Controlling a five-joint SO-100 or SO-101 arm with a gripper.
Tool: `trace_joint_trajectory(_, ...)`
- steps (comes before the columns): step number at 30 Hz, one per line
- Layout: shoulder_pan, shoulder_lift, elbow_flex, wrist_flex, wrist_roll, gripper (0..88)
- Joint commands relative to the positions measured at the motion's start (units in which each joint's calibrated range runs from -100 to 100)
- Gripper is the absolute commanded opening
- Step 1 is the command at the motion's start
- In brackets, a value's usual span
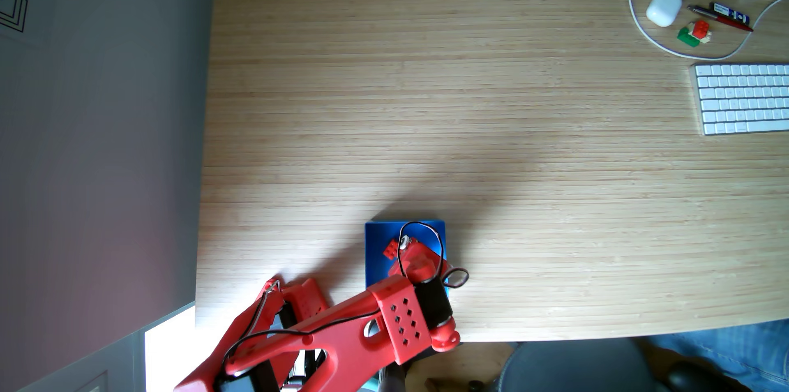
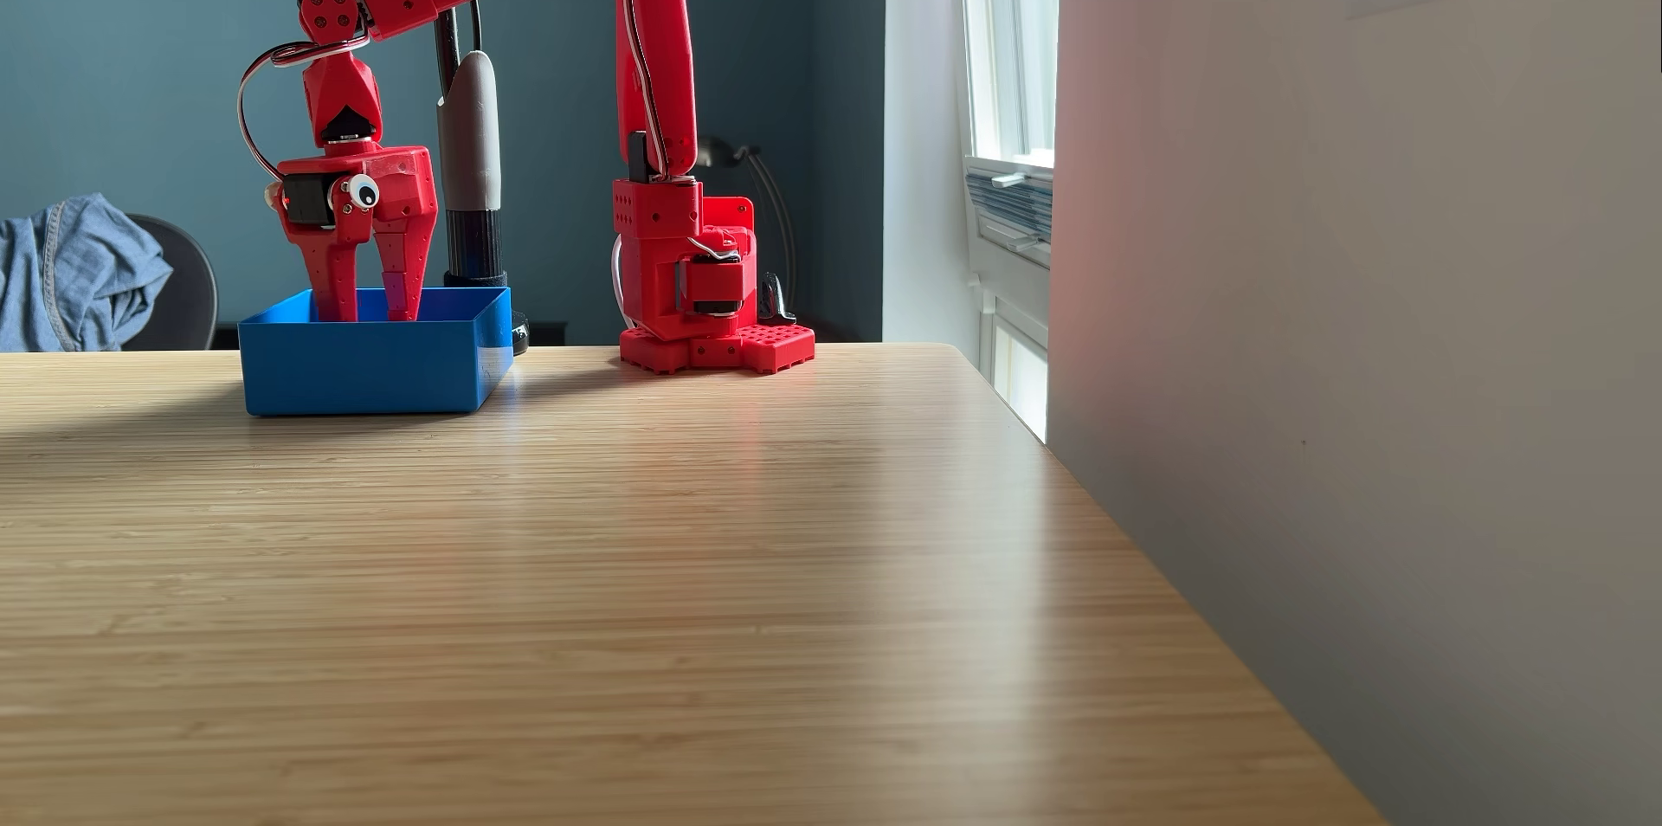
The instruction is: Put the red lego brick in blue bin
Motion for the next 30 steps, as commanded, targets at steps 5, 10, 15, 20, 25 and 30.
trace_joint_trajectory(5, 0.49, -4.46, 0.08, 0.09, 0.29, 1.7)
trace_joint_trajectory(10, 0.49, -4.54, -3.00, 2.52, 0.29, 0.1)
trace_joint_trajectory(15, 0.21, -4.54, -11.08, 9.51, 0.34, 0.3)
trace_joint_trajectory(20, 0.21, -4.54, -12.80, 9.83, 0.34, 7.9)
trace_joint_trajectory(25, 0.06, -4.54, -11.08, 9.75, 0.34, 19.3)
trace_joint_trajectory(30, -0.44, -4.54, -10.45, 9.67, 0.39, 25.3)
